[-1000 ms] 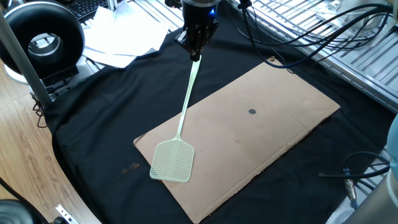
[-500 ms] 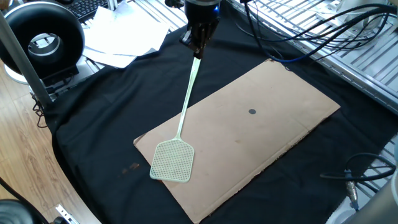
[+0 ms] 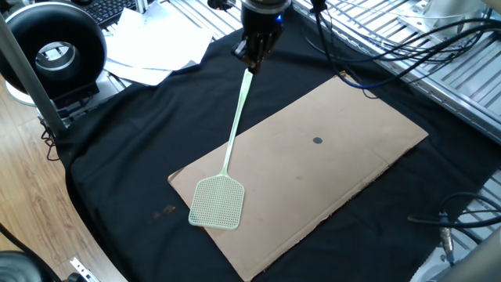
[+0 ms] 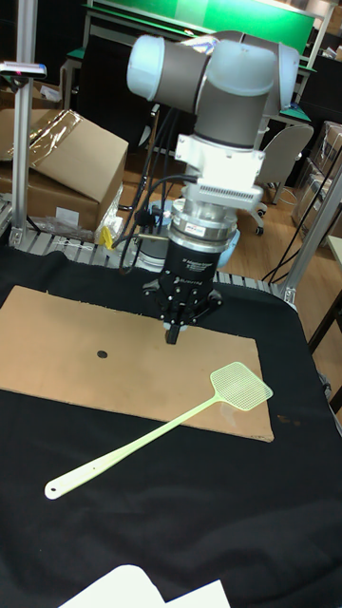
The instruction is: Swat with a flyswatter
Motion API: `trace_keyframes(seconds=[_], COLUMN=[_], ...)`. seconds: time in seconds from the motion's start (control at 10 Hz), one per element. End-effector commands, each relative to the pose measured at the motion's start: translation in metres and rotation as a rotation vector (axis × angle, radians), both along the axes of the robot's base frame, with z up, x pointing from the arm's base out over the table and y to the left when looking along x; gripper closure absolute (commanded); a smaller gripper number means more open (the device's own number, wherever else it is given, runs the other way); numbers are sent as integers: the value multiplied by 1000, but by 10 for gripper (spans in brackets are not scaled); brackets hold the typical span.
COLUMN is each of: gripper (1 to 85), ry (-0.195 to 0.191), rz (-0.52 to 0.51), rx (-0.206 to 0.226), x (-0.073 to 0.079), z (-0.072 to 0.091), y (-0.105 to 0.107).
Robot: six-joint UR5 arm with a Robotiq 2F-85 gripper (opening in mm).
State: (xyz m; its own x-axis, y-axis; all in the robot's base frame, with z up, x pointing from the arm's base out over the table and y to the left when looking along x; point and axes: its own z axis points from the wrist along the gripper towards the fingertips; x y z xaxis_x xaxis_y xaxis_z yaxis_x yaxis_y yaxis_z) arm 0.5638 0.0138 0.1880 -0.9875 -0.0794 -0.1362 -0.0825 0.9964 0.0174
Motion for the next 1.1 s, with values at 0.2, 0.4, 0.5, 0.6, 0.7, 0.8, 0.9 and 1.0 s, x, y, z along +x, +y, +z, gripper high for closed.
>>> trace_keyframes(seconds=[0.2, 0.4, 0.5, 0.6, 0.7, 0.8, 0.9, 1.0], gripper=[833, 827, 827, 807, 797, 797, 790, 783], ry=[-43, -48, -56, -66, -72, -82, -94, -118], rz=[-27, -13, -10, -16, -14, -7, -12, -19], rx=[-1, 10, 6, 24, 23, 14, 23, 35], x=[12, 13, 14, 15, 15, 17, 21, 25], z=[-3, -1, -5, -6, -5, -4, -1, 3], y=[-18, -20, -22, -20, -21, -23, -20, -17])
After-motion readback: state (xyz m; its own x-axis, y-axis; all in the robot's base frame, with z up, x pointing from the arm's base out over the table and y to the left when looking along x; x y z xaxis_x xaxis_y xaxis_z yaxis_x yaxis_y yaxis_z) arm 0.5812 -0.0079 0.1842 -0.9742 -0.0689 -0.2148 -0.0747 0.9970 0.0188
